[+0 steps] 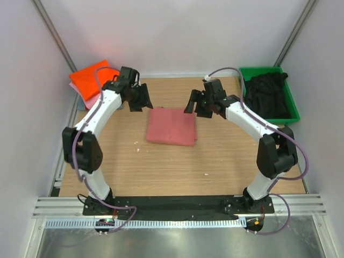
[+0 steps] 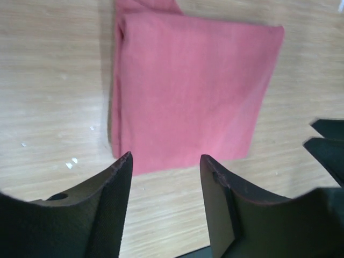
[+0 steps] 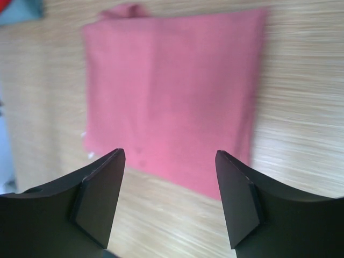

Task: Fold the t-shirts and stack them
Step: Fold the tshirt

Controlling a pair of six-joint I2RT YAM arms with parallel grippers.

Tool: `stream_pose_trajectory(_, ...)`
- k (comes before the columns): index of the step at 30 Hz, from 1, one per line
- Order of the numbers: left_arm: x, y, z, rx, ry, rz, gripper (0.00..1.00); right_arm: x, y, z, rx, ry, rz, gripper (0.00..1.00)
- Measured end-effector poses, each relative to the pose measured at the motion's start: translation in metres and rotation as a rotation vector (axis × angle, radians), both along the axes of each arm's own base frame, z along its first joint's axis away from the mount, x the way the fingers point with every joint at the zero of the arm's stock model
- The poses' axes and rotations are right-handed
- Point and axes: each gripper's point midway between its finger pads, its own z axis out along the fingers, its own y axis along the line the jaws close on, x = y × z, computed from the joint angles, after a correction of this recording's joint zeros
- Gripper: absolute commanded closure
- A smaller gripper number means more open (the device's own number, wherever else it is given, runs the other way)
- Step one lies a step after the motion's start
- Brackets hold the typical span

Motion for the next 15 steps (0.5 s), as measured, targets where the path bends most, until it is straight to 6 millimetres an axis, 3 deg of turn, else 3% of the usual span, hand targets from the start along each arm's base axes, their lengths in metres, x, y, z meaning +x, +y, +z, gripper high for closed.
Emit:
stream_pose_trajectory(2,-0.021,-0.002,0.005,-0.028,-0.037,-0.006,0.48,-0.010,0.021,0.007,0.083,-0.023,0.064,0.34)
stream_pose_trajectory(4,-0.040,-0.008,-0.005,-0.071,-0.043,-0.015,0.50,-0.015,0.043,0.001,0.180,-0.016,0.127,0.39)
stream_pose_trajectory(8,-0.062,-0.020,-0.061,-0.115,0.063,-0.027,0.53,-0.014,0.067,-0.036,0.285,0.072,0.181,0.48)
stream_pose_trajectory(11,-0.073,-0.031,-0.106,-0.111,0.151,-0.037,0.54,-0.015,0.071,-0.073,0.295,0.147,0.177,0.53)
stream_pose_trajectory(15,-0.083,-0.038,-0.133,-0.107,0.196,-0.037,0.57,-0.033,0.057,-0.113,0.237,0.246,0.123,0.54)
